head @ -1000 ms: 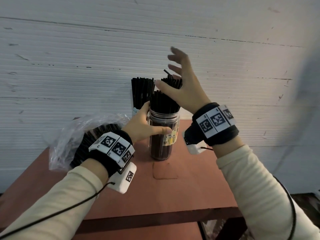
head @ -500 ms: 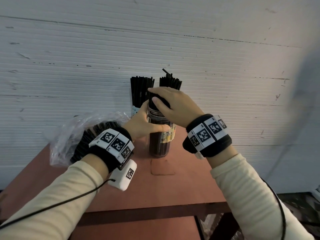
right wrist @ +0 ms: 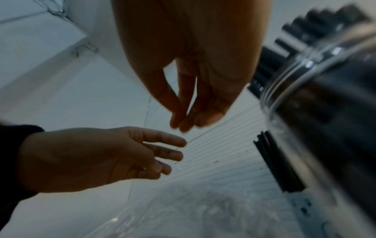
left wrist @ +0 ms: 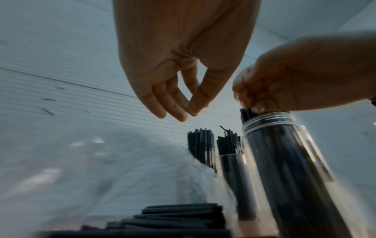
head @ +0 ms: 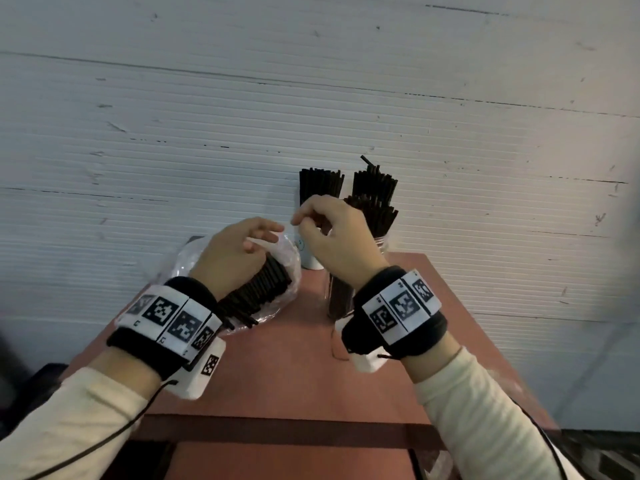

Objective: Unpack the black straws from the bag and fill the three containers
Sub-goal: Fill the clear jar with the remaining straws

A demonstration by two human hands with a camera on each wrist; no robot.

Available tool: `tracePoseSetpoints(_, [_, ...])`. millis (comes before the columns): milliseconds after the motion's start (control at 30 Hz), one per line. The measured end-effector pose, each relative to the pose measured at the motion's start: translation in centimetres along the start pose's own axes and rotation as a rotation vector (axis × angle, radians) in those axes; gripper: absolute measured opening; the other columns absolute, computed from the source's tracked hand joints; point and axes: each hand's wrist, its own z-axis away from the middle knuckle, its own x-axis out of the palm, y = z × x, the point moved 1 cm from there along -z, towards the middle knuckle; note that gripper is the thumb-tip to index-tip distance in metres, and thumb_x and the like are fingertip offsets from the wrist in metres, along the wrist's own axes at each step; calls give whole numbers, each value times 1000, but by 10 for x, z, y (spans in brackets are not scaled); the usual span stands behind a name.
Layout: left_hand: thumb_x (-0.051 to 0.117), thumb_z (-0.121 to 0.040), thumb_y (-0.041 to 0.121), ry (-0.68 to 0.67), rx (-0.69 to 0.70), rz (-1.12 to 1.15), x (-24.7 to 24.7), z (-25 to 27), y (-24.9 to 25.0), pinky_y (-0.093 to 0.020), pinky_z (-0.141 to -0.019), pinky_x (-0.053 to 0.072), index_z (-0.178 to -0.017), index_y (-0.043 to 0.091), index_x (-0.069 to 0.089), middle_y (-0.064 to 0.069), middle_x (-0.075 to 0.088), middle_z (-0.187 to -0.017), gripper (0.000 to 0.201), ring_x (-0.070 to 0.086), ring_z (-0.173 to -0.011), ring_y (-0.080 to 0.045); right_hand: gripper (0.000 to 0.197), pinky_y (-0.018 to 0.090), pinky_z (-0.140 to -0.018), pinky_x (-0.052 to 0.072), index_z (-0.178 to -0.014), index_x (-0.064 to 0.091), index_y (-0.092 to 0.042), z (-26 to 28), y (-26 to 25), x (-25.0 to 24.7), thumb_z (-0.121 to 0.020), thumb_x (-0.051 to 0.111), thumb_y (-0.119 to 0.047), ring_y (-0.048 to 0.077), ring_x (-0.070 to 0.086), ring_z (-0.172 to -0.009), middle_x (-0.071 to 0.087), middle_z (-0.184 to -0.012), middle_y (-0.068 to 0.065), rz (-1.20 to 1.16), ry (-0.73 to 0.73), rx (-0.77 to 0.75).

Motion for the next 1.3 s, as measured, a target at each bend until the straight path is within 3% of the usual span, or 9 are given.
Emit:
tracePoseSetpoints(167, [60, -78, -3, 116, 14, -218, -48, 19, -29, -26, -87, 38, -112, 28, 67, 1, 58, -120, 47, 52, -106, -14, 25, 31, -83, 50, -98, 71, -8, -3, 2, 59, -91, 56, -26, 19, 63, -91, 71, -97, 6, 163, -535, 203])
tracePoseSetpoints(333, [63, -81, -7, -170, -117, -264, -71, 23, -45, -17, -90, 30, -127, 20, 58, -1, 48, -143, 54, 44, -131, -17, 45, 34, -98, 44, -125, 61, -11, -8, 2, 110, -96, 51, -44, 22, 58, -111, 63, -122, 7, 333, -916, 236])
tracePoseSetpoints(567, [51, -80, -17, -136, -149, -234, -76, 26, -48, -22, -73, 46, -127, 23, 60, 2, 50, -141, 62, 56, -118, -27, 52, 40, -106, 39, -132, 54, -14, -11, 2, 153, -92, 57, -47, 26, 53, -119, 58, -129, 8, 404, -983, 212])
tracePoseSetpoints(667, [52, -80, -17, -126, -148, -228, -77, 25, -50, -7, -61, 40, -129, 25, 59, 1, 52, -139, 66, 61, -105, -26, 62, 41, -108, 37, -140, 46, -19, -10, 6, 160, -87, 64, -45, 27, 49, -126, 52, -137, 7, 382, -972, 208])
tracePoseSetpoints(733, [51, -80, -18, -134, -152, -224, -78, 26, -52, -9, -69, 42, -128, 25, 60, 2, 50, -143, 66, 62, -98, -19, 63, 37, -106, 38, -140, 44, -19, -10, 6, 160, -86, 67, -39, 26, 50, -125, 52, -137, 6, 359, -957, 201])
tracePoseSetpoints(800, [50, -80, -18, -153, -158, -223, -79, 28, -54, -14, -80, 40, -125, 24, 62, 2, 47, -145, 62, 56, -119, -20, 62, 33, -102, 39, -141, 42, -21, -10, 5, 159, -86, 68, -35, 25, 51, -124, 53, -136, 6, 347, -972, 205])
tracePoseSetpoints(1000, [70, -78, -6, -314, -209, -239, -78, 34, -57, -13, -80, 38, -127, 31, 57, 2, 47, -143, 62, 54, -112, -15, 50, 26, -90, 38, -138, 47, -26, -4, -1, 157, -92, 58, -42, 23, 54, -118, 56, -131, 4, 408, -1018, 171])
tracePoseSetpoints(1133, [64, -78, -14, -309, -213, -279, -81, 34, -62, -1, -48, 36, -131, 26, 56, -3, 49, -141, 66, 58, -106, -30, 47, 28, -95, 41, -135, 51, -30, -6, 0, 154, -90, 63, -32, 21, 55, -115, 59, -125, 4, 386, -1053, 173])
tracePoseSetpoints(1300, [58, -78, -17, -251, -143, -270, -84, 30, -67, -7, -47, 36, -123, 33, 59, 3, 46, -146, 67, 63, -68, -3, 44, 28, -75, 45, -125, 57, -28, -7, 1, 155, -85, 62, -11, 19, 57, -92, 61, -114, 5, 348, -1039, 182])
